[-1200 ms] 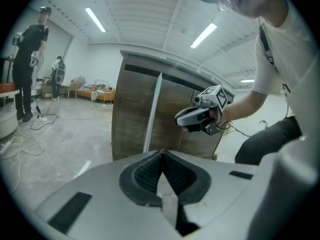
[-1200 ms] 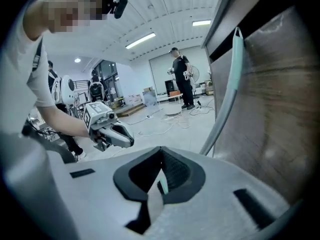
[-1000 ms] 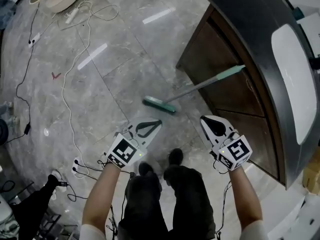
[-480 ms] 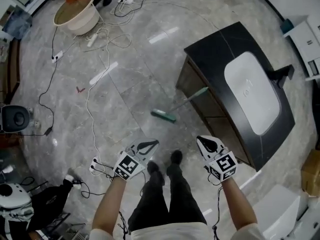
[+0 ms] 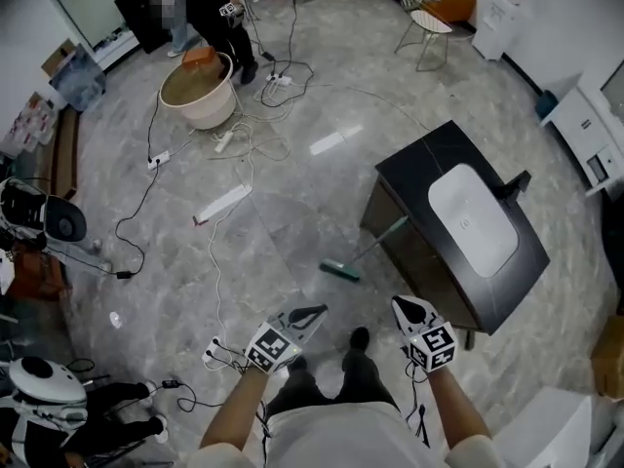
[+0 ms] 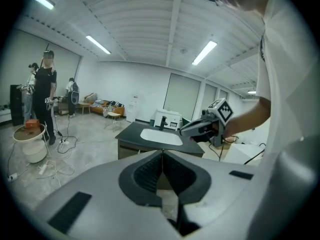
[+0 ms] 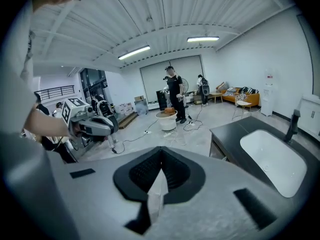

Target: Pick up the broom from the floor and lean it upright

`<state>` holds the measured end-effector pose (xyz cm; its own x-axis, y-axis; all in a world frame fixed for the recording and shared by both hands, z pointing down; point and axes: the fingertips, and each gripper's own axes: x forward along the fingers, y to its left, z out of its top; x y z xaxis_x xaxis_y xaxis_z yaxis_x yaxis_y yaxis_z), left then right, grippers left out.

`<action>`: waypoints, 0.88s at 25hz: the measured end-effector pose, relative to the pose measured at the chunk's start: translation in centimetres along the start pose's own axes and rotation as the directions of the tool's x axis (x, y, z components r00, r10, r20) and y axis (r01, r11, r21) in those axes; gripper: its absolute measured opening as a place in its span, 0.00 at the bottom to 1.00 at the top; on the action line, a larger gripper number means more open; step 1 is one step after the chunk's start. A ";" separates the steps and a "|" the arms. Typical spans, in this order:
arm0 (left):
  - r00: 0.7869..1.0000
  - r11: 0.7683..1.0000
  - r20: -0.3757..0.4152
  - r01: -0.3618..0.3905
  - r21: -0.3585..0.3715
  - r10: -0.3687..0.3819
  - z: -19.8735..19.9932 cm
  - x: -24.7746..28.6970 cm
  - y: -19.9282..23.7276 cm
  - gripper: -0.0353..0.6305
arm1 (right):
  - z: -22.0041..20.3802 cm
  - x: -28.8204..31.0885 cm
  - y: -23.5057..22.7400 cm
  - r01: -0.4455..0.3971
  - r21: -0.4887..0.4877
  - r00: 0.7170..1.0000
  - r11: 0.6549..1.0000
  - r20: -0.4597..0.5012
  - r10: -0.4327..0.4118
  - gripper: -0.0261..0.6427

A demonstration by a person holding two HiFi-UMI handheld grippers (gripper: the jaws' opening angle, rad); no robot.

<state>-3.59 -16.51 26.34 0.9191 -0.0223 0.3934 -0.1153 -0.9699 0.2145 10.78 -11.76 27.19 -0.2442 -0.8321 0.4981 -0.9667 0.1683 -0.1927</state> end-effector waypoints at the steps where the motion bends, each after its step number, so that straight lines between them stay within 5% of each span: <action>1: 1.000 1.000 0.007 0.013 -0.004 -0.012 0.6 -1.3 -0.2 0.07 | 0.5 -0.4 1.0 0.018 0.001 1.000 1.000 0.009 -0.018 0.04; 10: 0.996 0.998 0.067 0.055 0.010 -0.055 2.1 -12.3 -2.5 0.07 | 2.8 -3.9 11.6 0.147 0.023 0.986 0.989 0.071 -0.148 0.04; 22: 0.989 0.987 0.067 0.125 0.099 -0.132 3.3 -15.7 -8.9 0.07 | 2.1 -12.8 16.6 0.265 0.061 0.955 0.962 0.124 -0.271 0.04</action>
<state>-15.71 -8.33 15.33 0.9493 0.0901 0.3011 0.0386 -0.9842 0.1730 -1.98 0.56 15.87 0.0384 -0.9054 0.4228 -0.9903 -0.0910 -0.1050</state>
